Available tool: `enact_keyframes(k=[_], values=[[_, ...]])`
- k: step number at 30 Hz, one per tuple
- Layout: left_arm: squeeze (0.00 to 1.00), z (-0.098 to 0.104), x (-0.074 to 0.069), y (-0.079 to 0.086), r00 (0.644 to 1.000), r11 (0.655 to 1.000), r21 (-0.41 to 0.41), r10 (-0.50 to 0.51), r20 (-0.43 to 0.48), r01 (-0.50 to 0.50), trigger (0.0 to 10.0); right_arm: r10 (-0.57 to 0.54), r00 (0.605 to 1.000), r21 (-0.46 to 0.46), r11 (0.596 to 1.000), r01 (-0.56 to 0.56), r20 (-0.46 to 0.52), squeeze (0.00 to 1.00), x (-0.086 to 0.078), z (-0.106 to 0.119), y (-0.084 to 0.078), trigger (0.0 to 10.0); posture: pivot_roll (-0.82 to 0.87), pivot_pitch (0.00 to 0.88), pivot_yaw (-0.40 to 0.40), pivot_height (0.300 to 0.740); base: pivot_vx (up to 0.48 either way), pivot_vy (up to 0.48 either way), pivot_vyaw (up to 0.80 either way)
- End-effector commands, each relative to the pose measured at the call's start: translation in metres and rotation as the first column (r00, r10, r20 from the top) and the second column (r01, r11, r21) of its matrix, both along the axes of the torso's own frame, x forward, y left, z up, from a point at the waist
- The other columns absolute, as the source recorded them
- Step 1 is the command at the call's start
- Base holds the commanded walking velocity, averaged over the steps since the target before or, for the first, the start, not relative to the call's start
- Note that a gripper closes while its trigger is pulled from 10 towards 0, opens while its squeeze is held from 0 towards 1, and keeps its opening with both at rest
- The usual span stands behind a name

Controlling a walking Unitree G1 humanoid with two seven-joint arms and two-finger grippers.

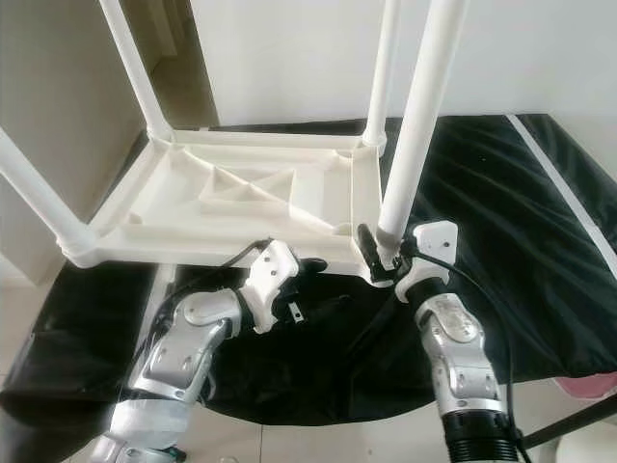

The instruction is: Building children table

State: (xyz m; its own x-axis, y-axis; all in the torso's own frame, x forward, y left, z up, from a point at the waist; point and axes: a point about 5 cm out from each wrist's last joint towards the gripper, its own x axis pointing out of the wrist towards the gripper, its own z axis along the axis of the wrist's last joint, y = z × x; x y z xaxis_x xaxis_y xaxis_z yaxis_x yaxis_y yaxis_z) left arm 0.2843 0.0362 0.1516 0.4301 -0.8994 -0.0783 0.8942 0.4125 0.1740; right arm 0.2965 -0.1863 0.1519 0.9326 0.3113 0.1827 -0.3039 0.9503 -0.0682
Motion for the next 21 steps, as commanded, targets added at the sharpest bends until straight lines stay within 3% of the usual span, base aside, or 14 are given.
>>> enact_keyframes(k=[1,5,16,17,18,19,21], values=[[0.0,0.002,0.009,0.003,0.987,0.987,-0.013,0.16,0.03,-0.159,10.0,0.07,0.998,-0.018,0.997,-0.07,-0.005,0.0,0.004,0.001,0.0,10.0,-0.07,0.0,0.047,0.74,0.0,0.0,0.0],[0.0,0.002,0.008,0.0,0.989,0.989,-0.02,0.149,0.024,-0.148,10.0,0.173,0.984,-0.103,0.979,-0.177,-0.044,0.0,0.013,0.0,0.001,10.0,-0.07,0.0,0.048,0.74,0.0,0.0,0.0],[0.0,0.004,0.008,-0.002,0.989,0.989,-0.022,0.148,0.033,-0.147,10.0,0.253,0.963,-0.161,0.951,-0.265,-0.094,0.0,0.028,0.001,0.003,10.0,-0.04,0.0,0.036,0.74,0.0,0.0,0.0],[0.0,0.005,0.008,-0.002,0.988,0.989,-0.021,0.148,0.038,-0.147,10.0,0.258,0.961,-0.179,0.945,-0.273,-0.103,0.0,0.029,0.0,0.002,9.0,-0.03,0.0,0.027,0.74,0.0,0.0,0.0],[0.0,0.006,0.008,-0.002,0.988,0.989,-0.021,0.149,0.04,-0.148,10.0,0.259,0.959,-0.187,0.942,-0.277,-0.115,0.0,0.03,-0.001,0.001,6.3,-0.03,0.0,0.027,0.74,0.0,0.0,0.0],[0.0,0.006,0.008,-0.002,0.988,0.989,-0.021,0.149,0.04,-0.148,10.0,0.259,0.959,-0.187,0.942,-0.277,-0.115,0.0,0.03,-0.001,0.001,6.3,-0.03,0.0,0.027,0.74,0.0,0.0,0.0],[0.0,0.007,0.009,-0.001,0.987,0.987,-0.023,0.158,0.041,-0.157,10.0,0.262,0.956,-0.198,0.938,-0.285,-0.133,0.0,0.031,-0.004,-0.004,0.0,-0.03,0.004,0.022,0.74,0.0,0.0,0.0]])
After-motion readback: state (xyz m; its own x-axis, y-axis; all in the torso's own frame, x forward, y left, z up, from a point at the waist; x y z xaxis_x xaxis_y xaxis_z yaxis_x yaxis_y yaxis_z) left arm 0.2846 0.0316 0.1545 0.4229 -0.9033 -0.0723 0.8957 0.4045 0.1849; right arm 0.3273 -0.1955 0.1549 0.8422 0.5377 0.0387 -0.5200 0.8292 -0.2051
